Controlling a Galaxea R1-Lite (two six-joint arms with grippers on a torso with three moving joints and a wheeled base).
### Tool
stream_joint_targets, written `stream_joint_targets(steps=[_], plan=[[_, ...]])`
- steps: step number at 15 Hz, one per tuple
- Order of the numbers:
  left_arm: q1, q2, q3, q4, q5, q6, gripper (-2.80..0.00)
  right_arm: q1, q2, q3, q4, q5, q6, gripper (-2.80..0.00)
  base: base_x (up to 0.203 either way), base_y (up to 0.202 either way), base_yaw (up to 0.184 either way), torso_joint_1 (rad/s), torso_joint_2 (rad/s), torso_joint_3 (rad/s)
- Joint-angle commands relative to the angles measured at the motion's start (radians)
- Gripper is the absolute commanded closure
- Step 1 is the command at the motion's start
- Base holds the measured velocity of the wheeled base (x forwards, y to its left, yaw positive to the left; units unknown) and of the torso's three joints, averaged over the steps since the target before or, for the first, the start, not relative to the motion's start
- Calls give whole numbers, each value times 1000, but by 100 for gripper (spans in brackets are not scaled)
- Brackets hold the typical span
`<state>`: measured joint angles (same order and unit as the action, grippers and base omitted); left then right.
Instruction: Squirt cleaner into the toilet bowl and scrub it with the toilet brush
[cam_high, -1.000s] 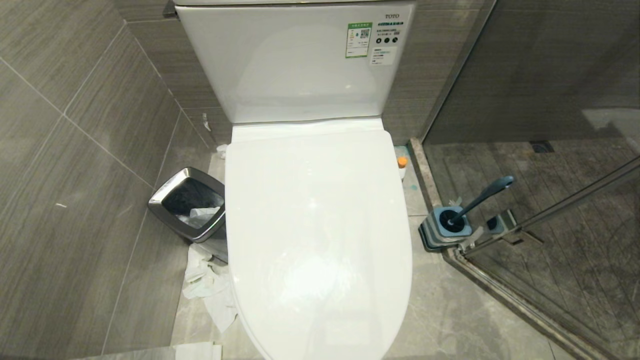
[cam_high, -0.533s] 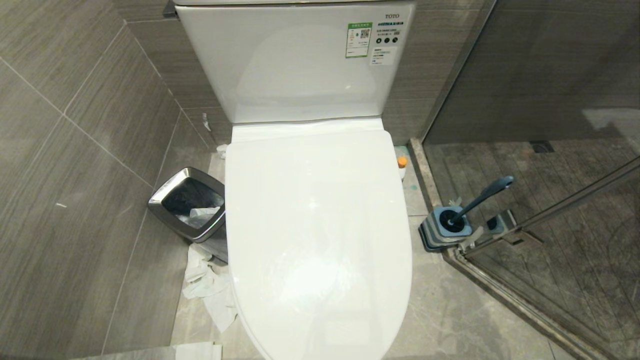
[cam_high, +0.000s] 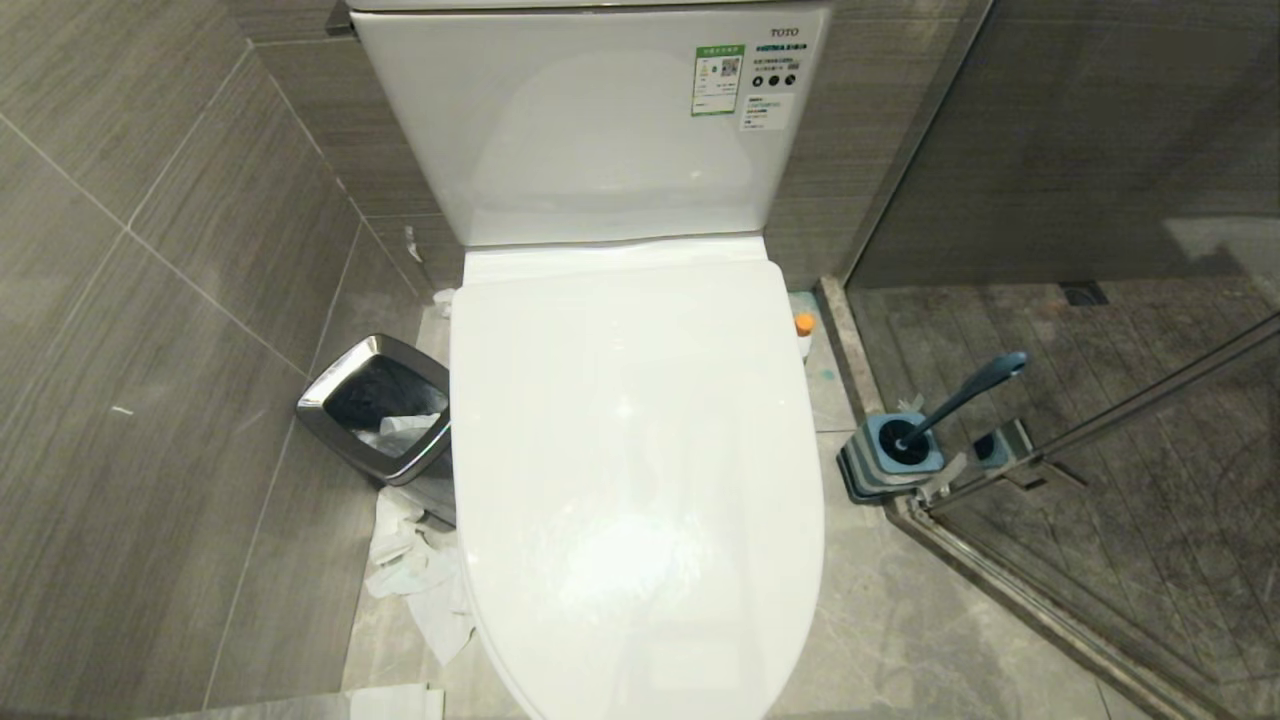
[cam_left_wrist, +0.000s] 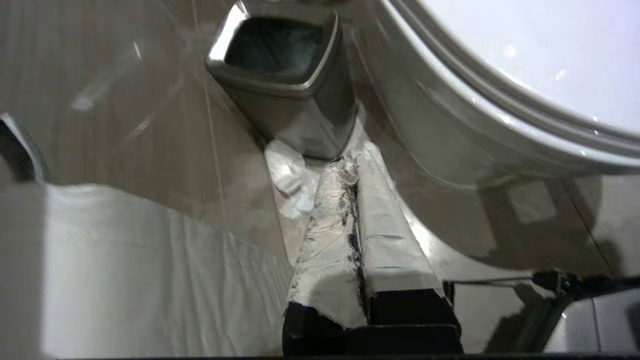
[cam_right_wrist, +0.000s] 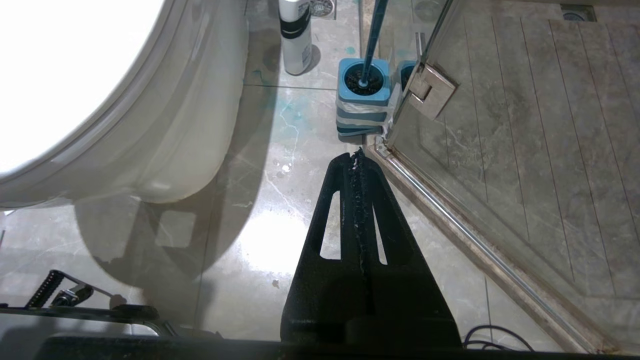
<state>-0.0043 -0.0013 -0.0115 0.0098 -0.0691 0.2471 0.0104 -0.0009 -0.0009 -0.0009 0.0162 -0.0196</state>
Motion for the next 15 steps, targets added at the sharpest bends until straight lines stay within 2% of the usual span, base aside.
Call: stream_joint_targets(steps=[1, 2, 3, 12, 13, 15], plan=[[0, 3, 5, 8, 1, -67, 0, 0, 1, 1, -1, 1, 0, 0, 0, 0, 0, 0, 0, 0], [0, 3, 4, 10, 20, -154, 0, 0, 1, 1, -1, 1, 0, 0, 0, 0, 0, 0, 0, 0], [0, 3, 1, 14, 48, -188, 0, 0, 1, 1, -1, 1, 0, 0, 0, 0, 0, 0, 0, 0], [4, 4, -2, 33, 61, -190, 0, 0, 1, -1, -1, 1, 0, 0, 0, 0, 0, 0, 0, 0], [4, 3, -3, 32, 59, -179, 0, 0, 1, 1, -1, 1, 0, 0, 0, 0, 0, 0, 0, 0], [6, 4, -4, 32, 49, -86, 0, 0, 1, -1, -1, 1, 0, 0, 0, 0, 0, 0, 0, 0]])
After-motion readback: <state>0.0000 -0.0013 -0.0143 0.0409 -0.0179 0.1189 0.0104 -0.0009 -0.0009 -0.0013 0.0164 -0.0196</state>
